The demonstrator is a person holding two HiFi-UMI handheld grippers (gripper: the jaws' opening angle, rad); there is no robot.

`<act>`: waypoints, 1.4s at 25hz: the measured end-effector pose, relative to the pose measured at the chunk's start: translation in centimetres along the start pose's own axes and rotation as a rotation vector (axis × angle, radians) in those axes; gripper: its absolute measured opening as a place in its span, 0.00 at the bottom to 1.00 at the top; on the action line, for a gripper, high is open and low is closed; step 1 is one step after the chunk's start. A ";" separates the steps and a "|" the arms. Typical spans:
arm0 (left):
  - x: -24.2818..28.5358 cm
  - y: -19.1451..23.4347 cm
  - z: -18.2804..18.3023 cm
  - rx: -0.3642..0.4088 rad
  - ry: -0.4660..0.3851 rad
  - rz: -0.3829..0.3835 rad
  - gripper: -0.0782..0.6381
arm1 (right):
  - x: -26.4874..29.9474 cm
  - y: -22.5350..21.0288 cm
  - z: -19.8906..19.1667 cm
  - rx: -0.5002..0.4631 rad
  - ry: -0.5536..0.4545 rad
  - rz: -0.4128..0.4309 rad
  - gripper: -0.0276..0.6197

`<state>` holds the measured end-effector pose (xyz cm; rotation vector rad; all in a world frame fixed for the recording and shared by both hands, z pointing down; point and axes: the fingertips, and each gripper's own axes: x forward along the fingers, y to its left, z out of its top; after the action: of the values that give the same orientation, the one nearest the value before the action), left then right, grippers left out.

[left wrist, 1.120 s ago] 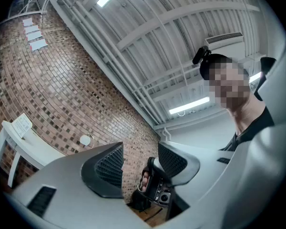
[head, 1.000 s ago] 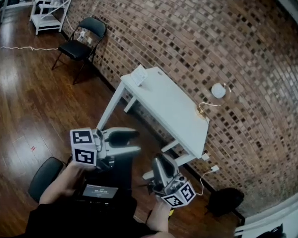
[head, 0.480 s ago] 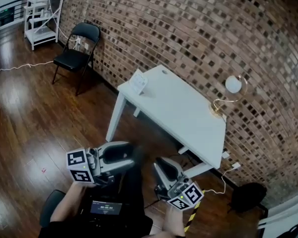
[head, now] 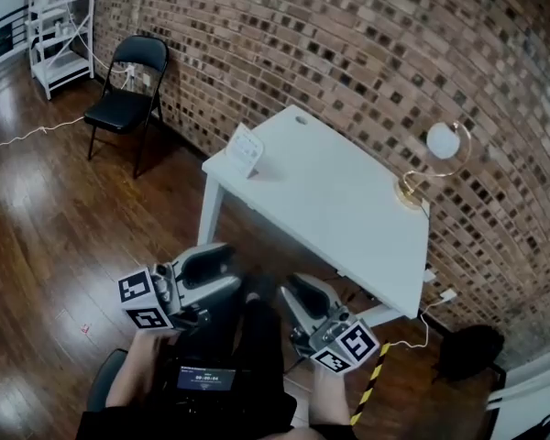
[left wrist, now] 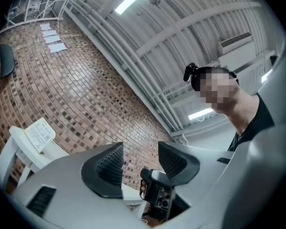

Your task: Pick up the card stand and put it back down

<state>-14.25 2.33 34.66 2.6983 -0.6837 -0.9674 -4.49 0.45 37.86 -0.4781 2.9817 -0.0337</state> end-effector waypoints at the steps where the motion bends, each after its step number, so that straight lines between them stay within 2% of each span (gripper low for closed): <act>1: 0.3 0.5 0.2 0.018 0.008 0.003 0.42 | 0.1 -0.7 0.2 -0.009 0.003 -0.006 0.23; 7: 2.5 3.5 2.3 0.094 0.009 0.009 0.42 | 2.0 -5.1 1.2 -0.039 0.000 -0.024 0.24; 12: 4.4 6.0 3.9 0.145 -0.005 0.023 0.45 | 5.1 -8.0 1.5 -0.042 0.015 0.029 0.26; 18: 5.2 9.4 5.4 0.170 -0.030 0.065 0.45 | 8.8 -11.5 1.2 -0.025 0.036 0.075 0.27; 27: 6.3 14.3 6.8 0.210 -0.078 0.124 0.45 | 13.8 -19.0 -1.8 0.024 0.144 0.084 0.31; 35: 6.2 17.9 6.7 0.191 -0.099 0.181 0.45 | 17.4 -23.6 -5.0 0.084 0.237 0.054 0.34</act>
<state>-20.78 -16.50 31.96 2.7010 -1.0702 -1.0427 -14.16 -27.37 41.78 -0.4093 3.2067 -0.2247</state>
